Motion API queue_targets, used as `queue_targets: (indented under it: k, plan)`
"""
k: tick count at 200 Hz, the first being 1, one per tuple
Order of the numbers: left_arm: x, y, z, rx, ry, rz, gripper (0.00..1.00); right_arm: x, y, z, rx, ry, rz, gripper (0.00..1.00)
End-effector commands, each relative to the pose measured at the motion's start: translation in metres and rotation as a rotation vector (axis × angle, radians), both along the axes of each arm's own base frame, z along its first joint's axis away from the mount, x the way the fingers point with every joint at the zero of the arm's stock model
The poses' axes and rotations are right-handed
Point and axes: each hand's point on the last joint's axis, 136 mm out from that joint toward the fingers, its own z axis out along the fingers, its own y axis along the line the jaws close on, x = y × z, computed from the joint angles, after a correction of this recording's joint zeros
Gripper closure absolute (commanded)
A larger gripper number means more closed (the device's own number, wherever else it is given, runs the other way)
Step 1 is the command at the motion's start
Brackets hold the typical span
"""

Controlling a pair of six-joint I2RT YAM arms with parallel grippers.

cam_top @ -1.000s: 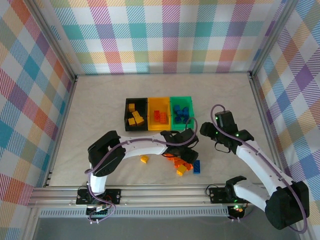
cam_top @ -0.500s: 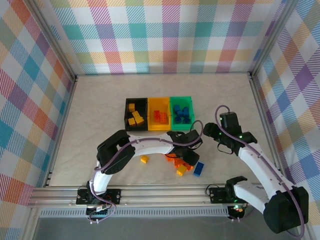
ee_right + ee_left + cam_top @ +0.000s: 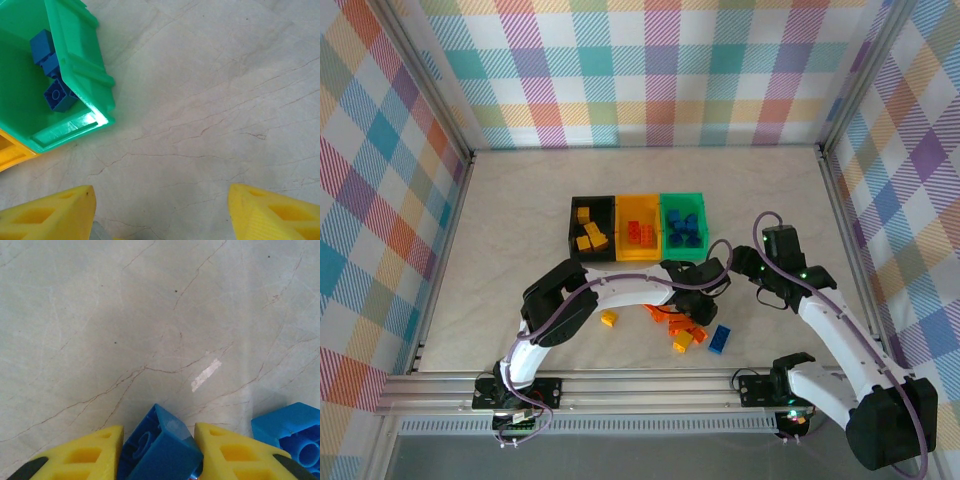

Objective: Sort the legos into containers by color

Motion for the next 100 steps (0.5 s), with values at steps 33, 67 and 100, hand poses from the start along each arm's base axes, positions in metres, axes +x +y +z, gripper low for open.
queue_targets:
  k: [33,67,100]
  plan:
    - [0.030,0.009,0.037,-0.077,-0.058,0.104,0.72,-0.002,-0.001,0.001,0.009,0.000,0.001,0.30]
    - [0.080,0.033,0.092,-0.176,-0.173,0.254,0.71,-0.002,0.000,0.001,0.018,0.001,0.002,0.30]
    - [0.134,0.049,0.122,-0.256,-0.213,0.384,0.70,-0.003,0.001,-0.002,0.025,0.005,0.004,0.30]
